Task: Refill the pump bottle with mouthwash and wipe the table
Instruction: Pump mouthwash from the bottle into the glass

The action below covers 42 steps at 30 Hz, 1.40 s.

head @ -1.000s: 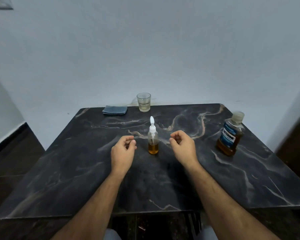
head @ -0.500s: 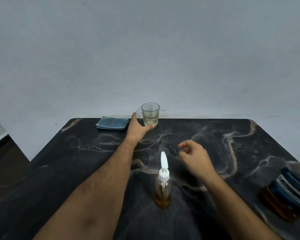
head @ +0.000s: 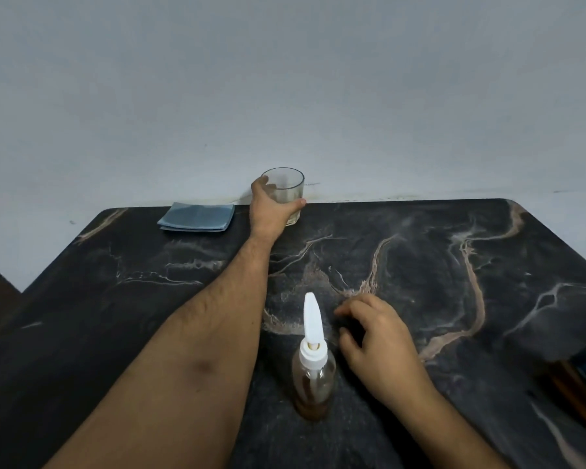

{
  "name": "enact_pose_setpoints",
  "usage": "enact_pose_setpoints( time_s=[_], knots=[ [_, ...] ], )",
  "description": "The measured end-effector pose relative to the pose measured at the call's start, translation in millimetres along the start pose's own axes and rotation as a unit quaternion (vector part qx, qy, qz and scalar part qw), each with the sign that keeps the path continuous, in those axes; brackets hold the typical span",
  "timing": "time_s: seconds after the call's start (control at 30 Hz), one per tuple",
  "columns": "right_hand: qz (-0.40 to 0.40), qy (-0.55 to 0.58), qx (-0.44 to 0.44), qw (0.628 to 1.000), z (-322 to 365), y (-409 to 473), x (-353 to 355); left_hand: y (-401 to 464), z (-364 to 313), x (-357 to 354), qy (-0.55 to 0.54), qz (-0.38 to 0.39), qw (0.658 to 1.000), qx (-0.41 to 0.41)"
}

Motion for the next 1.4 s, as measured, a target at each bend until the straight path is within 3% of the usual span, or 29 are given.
enact_pose_setpoints(
  time_s=[0.37,0.53,0.8,1.23,1.4],
  knots=[
    [0.015,0.060,-0.058,0.996,11,-9,13,-113,-6,88,0.001,-0.027,1.000,0.003],
    [0.075,0.050,-0.074,0.993,33,-46,22,-184,-1,141,-0.022,-0.060,0.998,0.026],
    [0.062,0.284,-0.115,0.950,66,-84,30,-269,2,168,-0.010,-0.038,0.999,0.010],
    [-0.036,0.156,-0.089,0.983,114,-65,32,-300,-2,158,0.002,-0.023,1.000,-0.001],
    [-0.053,0.192,-0.060,0.978,120,-75,39,-303,-3,158,0.013,-0.019,1.000,0.006]
  ],
)
Point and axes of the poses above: each hand's wrist, its own y-axis towards the middle knuckle, its own x-axis out of the back of the hand, z = x × y, the point moved 4 cm from there along y, towards the middle knuckle, and after that the axes turned 1 degree about y, right-handed, at the moved point
